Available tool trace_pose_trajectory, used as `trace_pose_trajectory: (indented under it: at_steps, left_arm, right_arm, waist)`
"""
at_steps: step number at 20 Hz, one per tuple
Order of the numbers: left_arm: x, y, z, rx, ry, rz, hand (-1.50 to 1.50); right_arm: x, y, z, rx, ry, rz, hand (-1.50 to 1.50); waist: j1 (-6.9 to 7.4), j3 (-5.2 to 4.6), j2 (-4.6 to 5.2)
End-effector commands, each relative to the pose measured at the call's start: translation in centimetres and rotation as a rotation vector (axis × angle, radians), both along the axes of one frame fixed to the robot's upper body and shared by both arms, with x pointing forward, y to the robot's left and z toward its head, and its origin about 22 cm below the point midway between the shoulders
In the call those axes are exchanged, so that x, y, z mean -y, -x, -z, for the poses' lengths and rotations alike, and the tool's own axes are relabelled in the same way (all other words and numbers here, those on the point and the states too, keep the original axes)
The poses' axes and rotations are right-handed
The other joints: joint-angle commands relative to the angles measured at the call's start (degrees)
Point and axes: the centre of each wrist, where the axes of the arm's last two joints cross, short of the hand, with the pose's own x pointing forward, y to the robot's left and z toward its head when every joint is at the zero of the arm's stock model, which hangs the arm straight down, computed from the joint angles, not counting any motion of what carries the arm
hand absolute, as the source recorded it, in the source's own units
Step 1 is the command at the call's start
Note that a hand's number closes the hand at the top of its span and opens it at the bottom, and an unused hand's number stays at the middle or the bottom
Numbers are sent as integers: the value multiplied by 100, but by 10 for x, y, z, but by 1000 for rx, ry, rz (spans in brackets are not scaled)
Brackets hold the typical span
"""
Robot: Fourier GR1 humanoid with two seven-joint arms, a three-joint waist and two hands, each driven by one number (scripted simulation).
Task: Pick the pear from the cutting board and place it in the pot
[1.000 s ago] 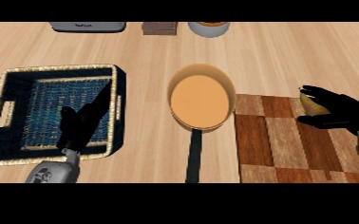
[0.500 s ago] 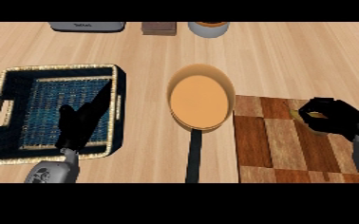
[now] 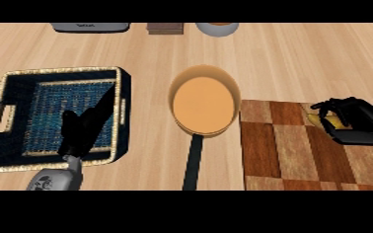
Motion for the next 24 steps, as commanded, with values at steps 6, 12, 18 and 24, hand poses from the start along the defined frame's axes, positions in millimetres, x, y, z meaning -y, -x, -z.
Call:
trace_pose_trajectory:
  at_steps: [6,12,18,24]
  left_arm:
    - [26,9,23,-85,27,5,0]
    - [10,7,30,-92,24,-35,0]
    - [-2,20,28,-110,40,-19,0]
    - [8,11,32,-89,20,-22,0]
  right_arm:
    - [18,-4,-20,324,24,-82,150]
    - [8,3,-41,439,177,-67,150]
    - [-5,-4,-91,568,288,-66,150]
    - [-43,-10,-156,633,378,-93,150]
  waist:
    - [-12,-37,62]
    - [-107,-48,41]
    - [-107,-52,18]
    - [-171,-59,12]
